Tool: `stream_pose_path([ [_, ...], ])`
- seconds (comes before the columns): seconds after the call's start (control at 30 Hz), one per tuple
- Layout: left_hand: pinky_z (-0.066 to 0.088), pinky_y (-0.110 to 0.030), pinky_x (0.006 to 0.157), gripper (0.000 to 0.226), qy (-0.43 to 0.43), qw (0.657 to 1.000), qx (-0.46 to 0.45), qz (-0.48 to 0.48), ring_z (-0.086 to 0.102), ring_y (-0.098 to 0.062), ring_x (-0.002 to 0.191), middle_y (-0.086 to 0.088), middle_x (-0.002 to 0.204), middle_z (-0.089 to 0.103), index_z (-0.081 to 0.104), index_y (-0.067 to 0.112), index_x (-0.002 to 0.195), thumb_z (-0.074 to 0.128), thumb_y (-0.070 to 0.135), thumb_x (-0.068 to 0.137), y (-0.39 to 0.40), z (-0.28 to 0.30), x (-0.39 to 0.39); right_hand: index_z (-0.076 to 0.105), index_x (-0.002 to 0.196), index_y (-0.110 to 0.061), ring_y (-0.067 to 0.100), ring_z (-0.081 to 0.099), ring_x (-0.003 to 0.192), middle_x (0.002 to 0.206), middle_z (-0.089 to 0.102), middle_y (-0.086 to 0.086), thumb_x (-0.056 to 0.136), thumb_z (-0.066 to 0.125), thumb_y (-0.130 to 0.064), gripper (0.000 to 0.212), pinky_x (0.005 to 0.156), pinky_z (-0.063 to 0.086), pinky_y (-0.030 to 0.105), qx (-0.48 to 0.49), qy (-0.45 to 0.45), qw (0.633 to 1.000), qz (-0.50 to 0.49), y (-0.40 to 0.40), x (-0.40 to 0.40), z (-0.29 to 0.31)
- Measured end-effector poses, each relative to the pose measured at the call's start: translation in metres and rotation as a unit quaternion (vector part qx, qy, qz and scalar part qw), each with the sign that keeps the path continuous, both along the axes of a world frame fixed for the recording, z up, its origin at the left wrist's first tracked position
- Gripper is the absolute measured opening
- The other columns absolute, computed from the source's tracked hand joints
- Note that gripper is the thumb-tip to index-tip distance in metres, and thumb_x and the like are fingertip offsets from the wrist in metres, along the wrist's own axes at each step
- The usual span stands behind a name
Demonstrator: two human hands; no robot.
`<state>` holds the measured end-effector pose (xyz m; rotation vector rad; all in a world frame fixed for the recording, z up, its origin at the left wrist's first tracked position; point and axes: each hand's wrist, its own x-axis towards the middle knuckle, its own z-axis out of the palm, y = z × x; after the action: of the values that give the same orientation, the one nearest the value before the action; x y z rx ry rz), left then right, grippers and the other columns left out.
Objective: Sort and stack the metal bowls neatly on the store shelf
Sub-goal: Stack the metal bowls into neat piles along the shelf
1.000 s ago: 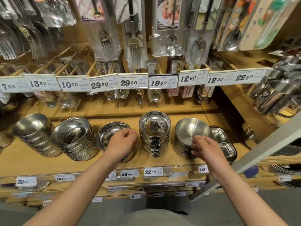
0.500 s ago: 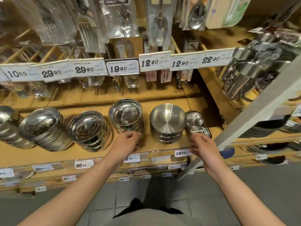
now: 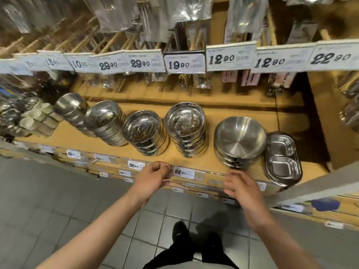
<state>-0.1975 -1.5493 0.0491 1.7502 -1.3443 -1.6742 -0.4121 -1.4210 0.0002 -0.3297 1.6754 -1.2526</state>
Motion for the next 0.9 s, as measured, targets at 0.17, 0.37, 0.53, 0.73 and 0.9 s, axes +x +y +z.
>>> stream_pose_path([
  [0.17,0.060,-0.028,0.080,0.018,-0.013,0.996,-0.015,0.084,0.067,-0.017,0.088,-0.006,0.095,0.072,0.072,0.010,0.101,0.056,0.017,0.103,-0.007,0.015,0.059,0.069,0.102,-0.027,0.010,0.070,0.097,0.107,0.072,0.002,0.101,0.057,-0.015,0.017,0.074,0.054,0.020,-0.031,-0.014,0.996,0.084,-0.031,0.031,0.009],
  [0.37,0.060,-0.028,0.076,0.019,0.006,0.989,-0.029,0.147,0.067,-0.017,0.084,-0.008,0.093,0.071,0.071,0.009,0.103,0.052,0.016,0.104,-0.012,0.022,0.116,0.070,0.100,-0.033,0.005,0.071,0.096,0.109,0.073,-0.002,0.102,0.057,-0.018,0.020,0.068,0.055,0.016,-0.022,-0.003,0.992,0.125,-0.059,0.076,0.011],
  [0.53,0.058,-0.025,0.072,0.016,0.042,0.987,-0.028,0.153,0.064,-0.014,0.077,-0.002,0.082,0.067,0.069,0.011,0.097,0.055,0.014,0.102,-0.020,0.017,0.169,0.070,0.101,-0.030,0.021,0.070,0.107,0.114,0.072,0.005,0.103,0.057,-0.018,0.017,0.072,0.056,0.025,-0.020,0.005,0.993,0.116,-0.074,0.124,0.011],
  [0.73,0.057,-0.027,0.078,0.023,0.048,0.990,-0.018,0.128,0.066,-0.017,0.086,-0.006,0.095,0.070,0.072,0.005,0.109,0.053,0.016,0.103,-0.050,0.004,0.247,0.066,0.106,-0.026,0.030,0.068,0.106,0.117,0.071,0.012,0.104,0.055,-0.015,0.015,0.081,0.058,0.047,-0.004,0.014,0.999,0.046,-0.093,0.179,0.019],
  [0.9,0.058,-0.025,0.076,0.021,0.064,0.994,-0.033,0.083,0.065,-0.016,0.084,-0.007,0.097,0.070,0.071,0.012,0.098,0.052,0.015,0.103,-0.086,0.000,0.263,0.062,0.121,-0.016,0.029,0.066,0.094,0.113,0.067,0.010,0.106,0.047,-0.027,0.023,0.084,0.055,0.047,-0.006,0.010,1.000,0.010,-0.108,0.201,0.026],
])
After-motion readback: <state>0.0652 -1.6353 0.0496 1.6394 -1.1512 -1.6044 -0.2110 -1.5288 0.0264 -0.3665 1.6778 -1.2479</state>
